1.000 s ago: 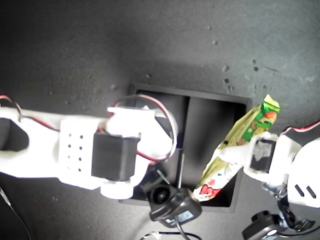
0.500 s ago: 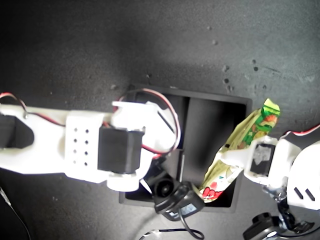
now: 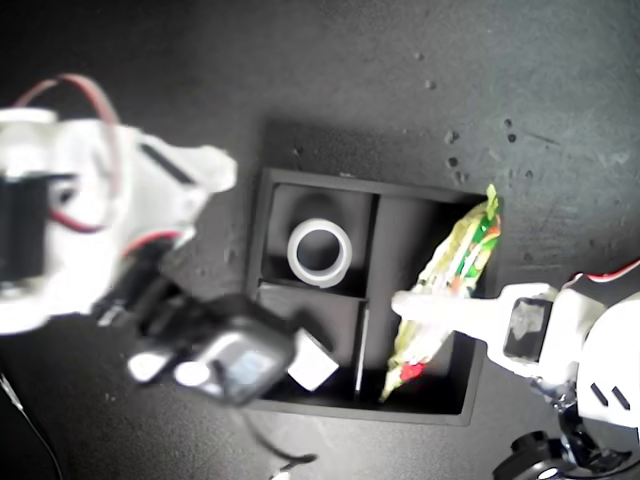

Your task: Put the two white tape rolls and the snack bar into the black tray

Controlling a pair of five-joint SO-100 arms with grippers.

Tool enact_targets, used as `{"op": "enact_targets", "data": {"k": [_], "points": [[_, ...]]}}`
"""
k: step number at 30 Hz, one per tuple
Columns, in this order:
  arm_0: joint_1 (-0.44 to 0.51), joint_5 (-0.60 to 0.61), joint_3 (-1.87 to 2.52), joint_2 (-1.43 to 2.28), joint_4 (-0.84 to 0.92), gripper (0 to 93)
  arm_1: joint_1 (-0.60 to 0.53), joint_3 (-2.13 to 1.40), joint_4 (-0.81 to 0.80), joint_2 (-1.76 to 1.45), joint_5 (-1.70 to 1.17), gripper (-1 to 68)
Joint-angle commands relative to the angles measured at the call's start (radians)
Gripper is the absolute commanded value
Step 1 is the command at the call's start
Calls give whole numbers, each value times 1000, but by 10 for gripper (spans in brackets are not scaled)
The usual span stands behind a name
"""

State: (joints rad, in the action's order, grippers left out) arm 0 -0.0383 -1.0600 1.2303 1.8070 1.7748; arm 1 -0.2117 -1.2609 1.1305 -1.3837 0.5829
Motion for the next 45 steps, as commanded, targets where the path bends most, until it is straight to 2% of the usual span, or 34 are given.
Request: {"op": "enact_targets", "data": {"k": [1, 4, 9, 10, 11, 16, 24, 27, 30, 31, 33, 36, 42, 45], "points": [[29, -86, 420, 407, -124, 2, 0, 149, 127, -18, 9, 392], [98, -152, 753, 670, -252, 0, 25, 307, 307, -20, 166, 371], [186, -242, 1236, 1132, -420, 0, 60, 601, 649, -25, 437, 69], [195, -253, 1298, 1200, -428, 0, 63, 600, 670, -57, 471, 19], [204, -261, 1344, 1247, -428, 0, 71, 560, 670, -115, 511, -1], [222, -278, 1488, 1368, -433, 0, 140, 153, 638, -537, 670, -3], [221, -276, 1658, 1555, -408, 0, 195, -902, 221, -1420, 733, -6], [219, -270, 1707, 1578, -416, 0, 187, -1167, 87, -1575, 657, -6], [225, -267, 1766, 1578, -445, 0, 179, -1342, -25, -1597, 551, -6], [235, -261, 1835, 1578, -471, 0, 201, -1542, -176, -1608, 465, -5], [232, -250, 1862, 1578, -495, 0, 219, -1661, -249, -1704, 451, -5], [224, -255, 1896, 1577, -517, 1, 261, -1830, -204, -1965, 494, -6], [224, -253, 1908, 1577, -523, 1, 236, -1864, -181, -1968, 474, -6], [222, -268, 1908, 1577, -488, 1, 235, -1864, -89, -1968, 466, -6]]}}
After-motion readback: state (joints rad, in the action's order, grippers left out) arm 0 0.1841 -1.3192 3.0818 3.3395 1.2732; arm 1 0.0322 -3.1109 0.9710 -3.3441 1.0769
